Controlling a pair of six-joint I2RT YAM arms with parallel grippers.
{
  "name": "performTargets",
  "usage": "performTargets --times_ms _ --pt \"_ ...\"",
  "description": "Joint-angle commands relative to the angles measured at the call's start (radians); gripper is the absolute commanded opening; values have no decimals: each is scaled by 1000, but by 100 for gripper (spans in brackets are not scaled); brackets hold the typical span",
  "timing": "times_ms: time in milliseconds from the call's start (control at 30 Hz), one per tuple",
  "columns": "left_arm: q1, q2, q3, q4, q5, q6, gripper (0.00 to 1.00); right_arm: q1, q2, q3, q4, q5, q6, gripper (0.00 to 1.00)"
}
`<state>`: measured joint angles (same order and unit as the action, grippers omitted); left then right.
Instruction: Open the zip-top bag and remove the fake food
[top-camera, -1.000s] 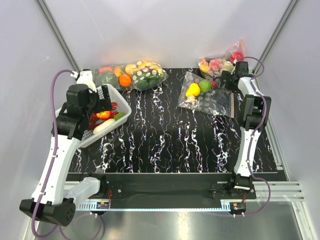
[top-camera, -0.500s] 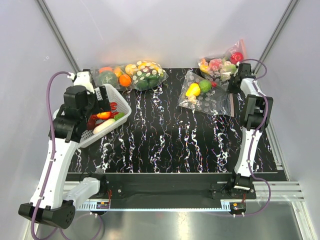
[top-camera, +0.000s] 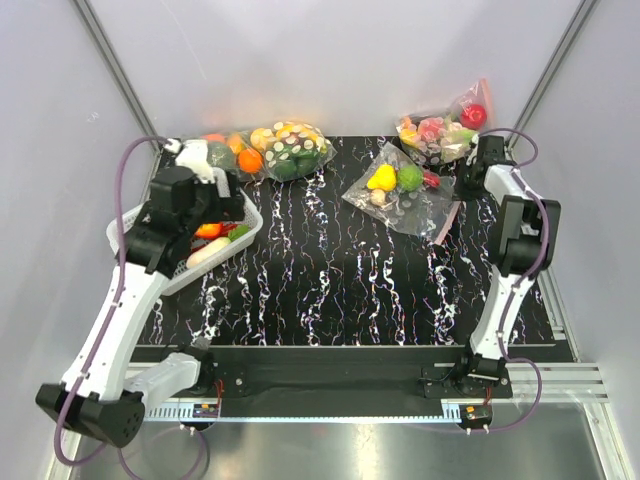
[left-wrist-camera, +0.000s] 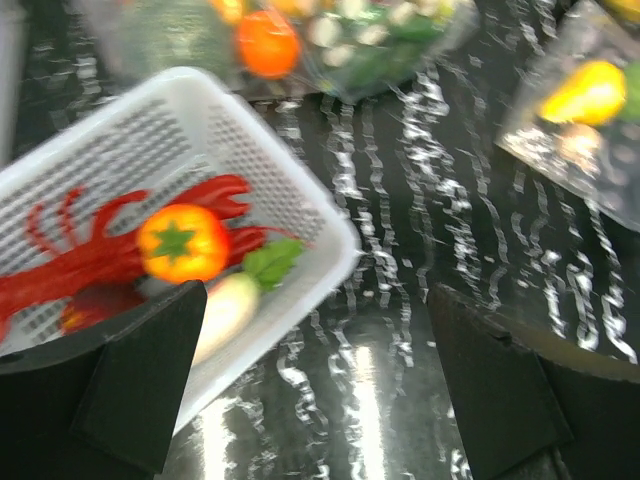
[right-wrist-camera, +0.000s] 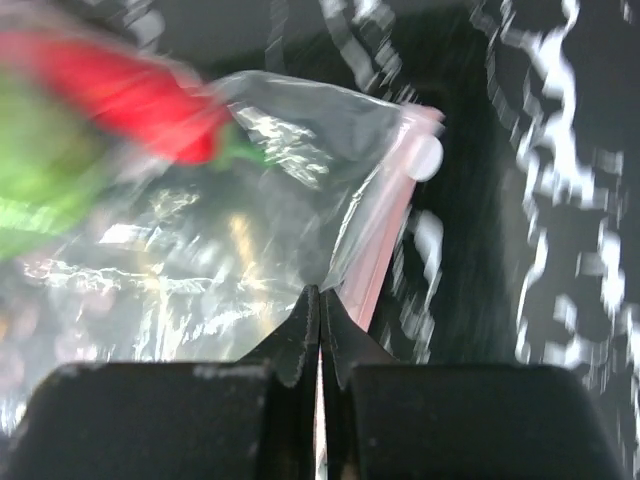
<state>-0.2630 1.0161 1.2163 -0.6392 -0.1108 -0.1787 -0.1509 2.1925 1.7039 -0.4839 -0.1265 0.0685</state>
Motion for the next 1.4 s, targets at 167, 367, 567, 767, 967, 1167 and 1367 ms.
performTargets --times_ms 167,367,567,767,967,1167,1367 --pt "-246 180 38 239 141 -16 99 54 -398 -194 -24 -87 39 0" --pt "-461 346 140 337 174 1 99 139 -490 -210 -139 -91 69 0" --pt "-602 493 285 384 142 -2 99 223 -511 -202 -196 -96 112 0" --pt "-637 581 328 403 145 27 99 274 -531 -196 -223 -119 154 0" --pt "-640 642 327 391 157 82 99 286 -537 -161 -260 -147 178 0" --pt "-645 705 321 372 140 128 99 290 -550 -133 -286 -171 186 0" --pt "-657 772 324 351 114 173 99 292 -560 -122 -314 -174 183 0"
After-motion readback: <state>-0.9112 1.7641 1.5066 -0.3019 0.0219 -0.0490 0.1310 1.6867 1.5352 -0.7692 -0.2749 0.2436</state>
